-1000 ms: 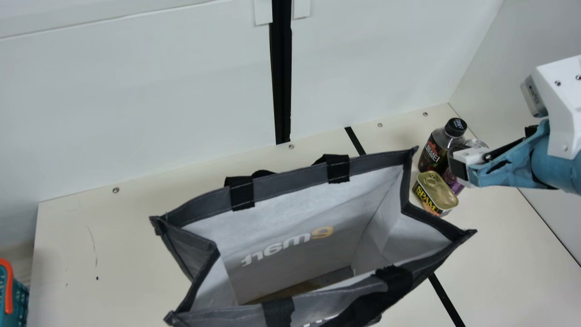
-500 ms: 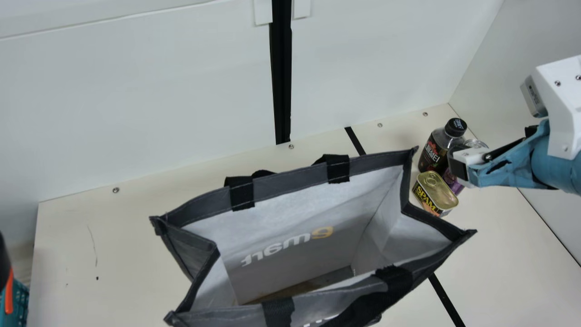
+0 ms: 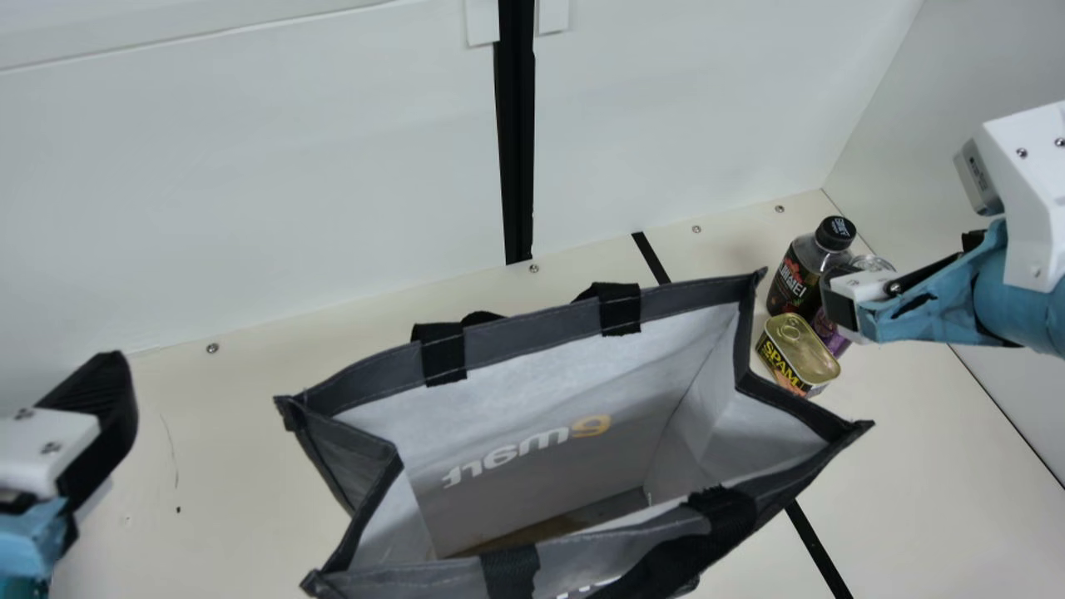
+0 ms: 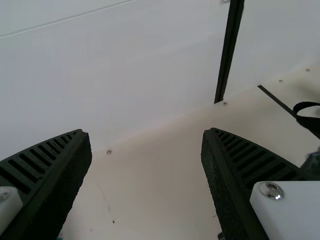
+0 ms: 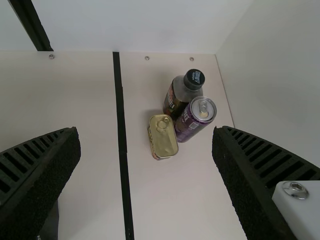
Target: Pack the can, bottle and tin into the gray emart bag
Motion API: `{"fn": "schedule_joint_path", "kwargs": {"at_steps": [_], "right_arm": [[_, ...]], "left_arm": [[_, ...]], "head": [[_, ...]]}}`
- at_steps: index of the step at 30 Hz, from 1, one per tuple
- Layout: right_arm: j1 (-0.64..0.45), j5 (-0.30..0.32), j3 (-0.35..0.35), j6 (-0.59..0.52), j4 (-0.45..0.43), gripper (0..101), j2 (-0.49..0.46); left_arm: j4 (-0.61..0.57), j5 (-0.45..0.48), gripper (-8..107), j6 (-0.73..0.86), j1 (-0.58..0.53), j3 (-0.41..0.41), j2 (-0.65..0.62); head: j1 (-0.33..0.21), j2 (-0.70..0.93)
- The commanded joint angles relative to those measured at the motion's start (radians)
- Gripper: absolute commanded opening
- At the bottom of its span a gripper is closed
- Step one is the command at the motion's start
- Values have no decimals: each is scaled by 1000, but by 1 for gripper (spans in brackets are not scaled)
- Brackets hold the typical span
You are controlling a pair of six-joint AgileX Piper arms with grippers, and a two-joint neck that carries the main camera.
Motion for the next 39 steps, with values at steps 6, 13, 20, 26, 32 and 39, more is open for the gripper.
{"fn": "schedule_joint_path", "kwargs": {"at_steps": [6, 13, 20, 26, 32, 39], "right_arm": [[0, 0, 0, 0, 0, 91, 0], [0, 0, 0, 0, 0, 91, 0], [0, 0, 0, 0, 0, 91, 0], [0, 0, 0, 0, 0, 91, 0], [0, 0, 0, 0, 0, 91, 0], [0, 0, 0, 0, 0, 91, 0]], "left_arm": [[38, 1, 90, -37, -79, -47, 40], [53, -3, 90, -51, -139, -86, 73], [43, -10, 90, -29, -186, -128, 107], [16, -4, 90, 21, -211, -179, 144], [-22, 11, 90, 89, -227, -235, 191], [-57, 20, 90, 167, -241, -298, 254]], "head": [[-23, -2], [-23, -2], [-23, -2], [-23, -2], [-23, -2], [-23, -2]]}}
